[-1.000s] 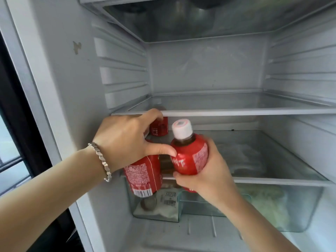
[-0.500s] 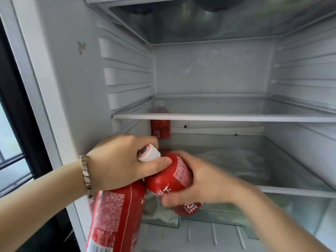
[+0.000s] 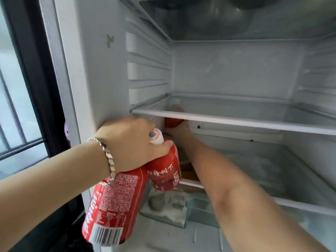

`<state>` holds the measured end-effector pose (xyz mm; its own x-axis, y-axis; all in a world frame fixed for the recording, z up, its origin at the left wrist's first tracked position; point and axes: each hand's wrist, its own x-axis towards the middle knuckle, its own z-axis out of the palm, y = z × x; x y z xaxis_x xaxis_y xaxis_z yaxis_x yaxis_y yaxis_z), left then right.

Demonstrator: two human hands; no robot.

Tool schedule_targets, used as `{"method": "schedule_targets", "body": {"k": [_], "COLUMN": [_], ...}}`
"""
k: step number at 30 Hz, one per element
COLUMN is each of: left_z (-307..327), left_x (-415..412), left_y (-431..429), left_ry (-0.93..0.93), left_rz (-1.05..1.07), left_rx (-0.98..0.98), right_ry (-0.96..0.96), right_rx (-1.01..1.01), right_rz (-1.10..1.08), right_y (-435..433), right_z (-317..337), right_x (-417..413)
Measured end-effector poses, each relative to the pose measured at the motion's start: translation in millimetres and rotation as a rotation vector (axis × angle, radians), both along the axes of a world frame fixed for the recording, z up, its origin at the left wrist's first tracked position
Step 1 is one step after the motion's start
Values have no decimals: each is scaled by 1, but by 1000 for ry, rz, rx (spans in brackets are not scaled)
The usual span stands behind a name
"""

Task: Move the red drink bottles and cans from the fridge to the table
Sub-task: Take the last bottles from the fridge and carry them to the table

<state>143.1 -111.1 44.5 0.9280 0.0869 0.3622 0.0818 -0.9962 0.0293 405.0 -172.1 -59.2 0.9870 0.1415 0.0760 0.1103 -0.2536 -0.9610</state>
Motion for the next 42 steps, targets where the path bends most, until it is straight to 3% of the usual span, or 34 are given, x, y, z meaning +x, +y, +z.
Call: {"method": "schedule_targets", "body": {"k": [4,17,20,23,26,31,42], "left_z": [1,-1,-2,-5,-6,-6,-2], "left_x": [-1,-3,-4,-5,-6,-11,-16], "left_y": [1,3,3,3,1,1,11], "left_ry": [5,14,9,3,-22,-7,54], "left_rz": [2,-33,-36,-36,-44,-86,-214], "left_rx": [2,0,9,30,54,77,65], "right_ry": [-56,-133,-50,-48,-184,-449,-421], "right_rx": [-16,-244,-195,-23,85,-79,-22], "right_rz": [-104,17,81,133,-9,-171,-404], "right_y": [-5,-75,-97,-99,-88,-82,-95], "right_z": [14,27,27,41,58,58,52], "right_x": [-25,-148,-162,-173,-175,-175,-201]}}
